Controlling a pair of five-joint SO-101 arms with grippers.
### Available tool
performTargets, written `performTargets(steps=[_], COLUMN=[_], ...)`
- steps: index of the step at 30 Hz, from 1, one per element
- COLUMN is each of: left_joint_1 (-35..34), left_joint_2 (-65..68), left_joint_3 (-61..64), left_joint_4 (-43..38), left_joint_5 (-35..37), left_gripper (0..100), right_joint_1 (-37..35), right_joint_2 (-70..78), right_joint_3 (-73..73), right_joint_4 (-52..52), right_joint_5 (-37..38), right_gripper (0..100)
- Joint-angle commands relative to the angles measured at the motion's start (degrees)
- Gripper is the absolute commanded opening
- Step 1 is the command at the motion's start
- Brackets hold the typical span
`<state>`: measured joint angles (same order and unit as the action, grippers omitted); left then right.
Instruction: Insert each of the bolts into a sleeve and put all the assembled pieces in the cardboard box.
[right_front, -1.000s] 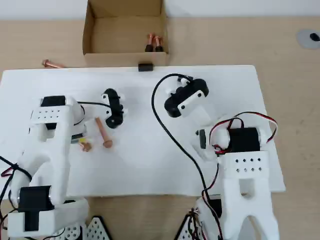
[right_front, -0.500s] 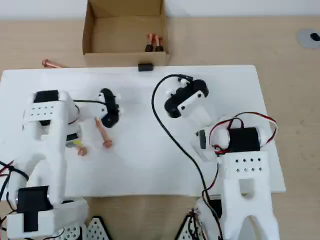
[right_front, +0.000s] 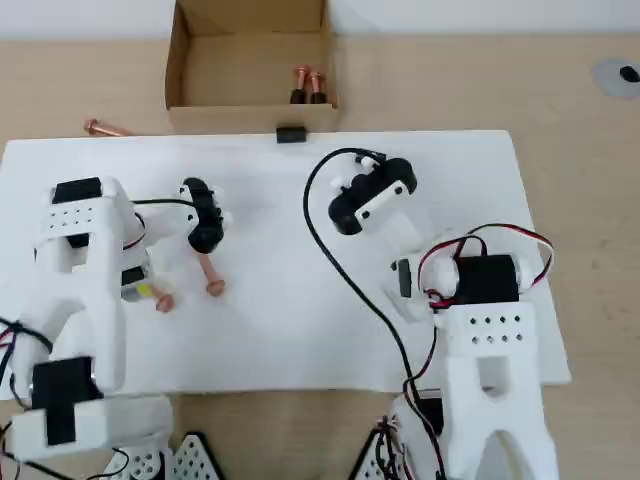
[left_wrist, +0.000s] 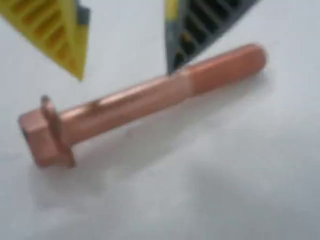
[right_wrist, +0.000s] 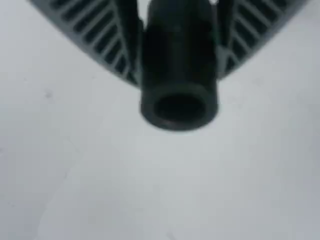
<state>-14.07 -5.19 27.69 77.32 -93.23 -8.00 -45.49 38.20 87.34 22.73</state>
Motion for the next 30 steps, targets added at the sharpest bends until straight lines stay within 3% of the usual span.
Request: performTargets(steps=[1,13,30], left_joint_1=[0.53,0.79,2.37], left_joint_2=[1.54,7.69,13.85], left_joint_3=[-2.99,-3.87,-5.45], left_joint_4=[0.18,-7.21,-7.65], left_joint_5=[-38.51,-38.59,-38.59], left_gripper=[12,12,12], right_joint_1=[-0.57,-0.48,-0.48], right_joint_2=[0.22,4.00,4.53], right_joint_3=[-0.22,-0.48,-0.57], right_joint_4=[-1.05,-1.67,-2.02], right_joint_5=[-0.26,-0.35,-0.35], right_gripper=[3.7,3.7,3.7])
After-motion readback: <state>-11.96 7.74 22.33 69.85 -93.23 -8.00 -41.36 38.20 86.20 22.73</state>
